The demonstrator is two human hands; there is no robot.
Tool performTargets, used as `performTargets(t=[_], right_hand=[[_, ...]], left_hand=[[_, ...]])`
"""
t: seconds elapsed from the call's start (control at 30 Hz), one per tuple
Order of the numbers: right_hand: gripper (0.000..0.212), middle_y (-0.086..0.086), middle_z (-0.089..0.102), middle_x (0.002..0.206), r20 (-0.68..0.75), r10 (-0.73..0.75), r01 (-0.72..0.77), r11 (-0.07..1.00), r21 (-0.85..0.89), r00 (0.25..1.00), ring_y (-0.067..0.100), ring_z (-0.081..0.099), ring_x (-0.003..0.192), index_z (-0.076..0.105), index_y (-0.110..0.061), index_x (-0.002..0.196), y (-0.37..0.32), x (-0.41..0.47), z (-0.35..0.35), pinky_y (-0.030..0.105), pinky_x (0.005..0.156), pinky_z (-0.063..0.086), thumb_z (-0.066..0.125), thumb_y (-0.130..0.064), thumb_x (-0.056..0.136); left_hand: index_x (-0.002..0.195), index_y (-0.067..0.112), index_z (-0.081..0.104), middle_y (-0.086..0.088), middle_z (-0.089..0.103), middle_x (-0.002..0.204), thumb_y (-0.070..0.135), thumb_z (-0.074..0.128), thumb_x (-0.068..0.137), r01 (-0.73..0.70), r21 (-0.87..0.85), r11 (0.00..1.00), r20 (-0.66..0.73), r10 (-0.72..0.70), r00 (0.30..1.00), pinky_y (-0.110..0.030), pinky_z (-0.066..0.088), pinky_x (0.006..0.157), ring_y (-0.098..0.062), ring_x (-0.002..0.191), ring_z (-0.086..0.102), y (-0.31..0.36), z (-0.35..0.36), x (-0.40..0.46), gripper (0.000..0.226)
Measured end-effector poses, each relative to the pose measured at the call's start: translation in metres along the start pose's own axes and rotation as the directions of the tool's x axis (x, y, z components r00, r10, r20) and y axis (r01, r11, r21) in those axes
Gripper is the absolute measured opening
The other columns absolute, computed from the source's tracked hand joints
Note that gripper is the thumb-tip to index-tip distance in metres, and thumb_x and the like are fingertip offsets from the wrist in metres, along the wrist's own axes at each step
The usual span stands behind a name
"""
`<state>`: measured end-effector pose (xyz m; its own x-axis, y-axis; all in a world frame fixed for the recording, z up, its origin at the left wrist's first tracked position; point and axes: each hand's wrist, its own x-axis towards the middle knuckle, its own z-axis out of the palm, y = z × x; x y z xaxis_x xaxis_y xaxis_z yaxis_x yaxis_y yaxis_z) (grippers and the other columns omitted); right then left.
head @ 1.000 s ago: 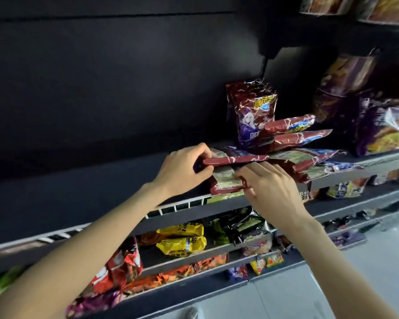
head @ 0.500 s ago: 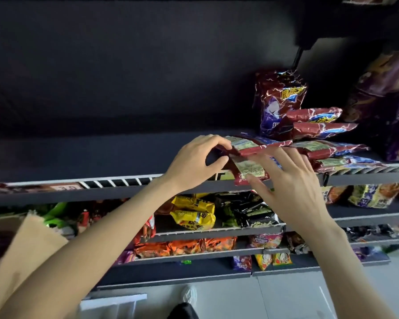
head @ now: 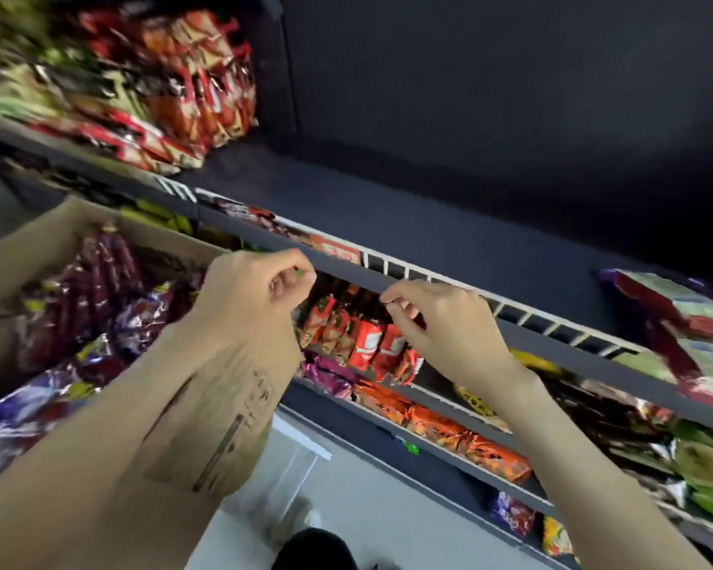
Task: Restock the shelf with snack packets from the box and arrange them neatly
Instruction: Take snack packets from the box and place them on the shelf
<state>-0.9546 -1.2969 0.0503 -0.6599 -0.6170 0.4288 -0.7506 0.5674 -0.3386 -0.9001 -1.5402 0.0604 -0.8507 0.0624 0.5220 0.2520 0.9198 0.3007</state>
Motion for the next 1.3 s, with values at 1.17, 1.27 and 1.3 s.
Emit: performTargets(t=[1.17, 1.27, 1.3], right_hand=[[0.029, 0.001, 0.045, 0.113, 0.643, -0.037, 0.127, 0.988, -0.094, 0.765, 0.024, 0.056, 0.09, 0.047, -0.024, 0.1, -0.125, 0.209, 0.25, 0.033, 0.063, 0.044, 0.067, -0.02, 0.08], [0.06, 0.0, 0.032, 0.135, 0.586, 0.011, -0.068, 0.995, 0.075, 0.81, 0.017, 0.054, 0.097, 0.041, -0.025, 0.128, -0.122, 0.206, 0.241, 0.02, 0.068, 0.045, 0.07, -0.01, 0.078], [0.064, 0.001, 0.031, 0.138, 0.571, 0.054, -0.123, 0.989, 0.083, 0.819, 0.017, 0.052, 0.106, 0.039, -0.021, 0.133, -0.121, 0.205, 0.24, 0.02, 0.079, 0.045, 0.072, -0.013, 0.079]], left_hand=[[0.149, 0.02, 0.016, -0.01, 0.034, 0.136, 0.032, 0.07, 0.08, 0.504, 0.375, 0.778, 0.462, -0.628, 0.626, -0.043, 0.047, 0.089, -0.031, 0.125, 0.035, -0.294, 0.024, -0.125, 0.089], [0.146, 0.02, 0.025, -0.008, 0.042, 0.134, 0.026, 0.07, 0.079, 0.492, 0.224, 0.841, 0.442, -0.538, 0.718, -0.042, 0.048, 0.09, -0.029, 0.122, 0.043, -0.287, 0.012, -0.131, 0.081], [0.144, 0.021, 0.03, -0.007, 0.045, 0.132, 0.026, 0.069, 0.08, 0.452, 0.192, 0.871, 0.431, -0.489, 0.758, -0.041, 0.05, 0.086, -0.028, 0.119, 0.046, -0.281, 0.01, -0.133, 0.075]])
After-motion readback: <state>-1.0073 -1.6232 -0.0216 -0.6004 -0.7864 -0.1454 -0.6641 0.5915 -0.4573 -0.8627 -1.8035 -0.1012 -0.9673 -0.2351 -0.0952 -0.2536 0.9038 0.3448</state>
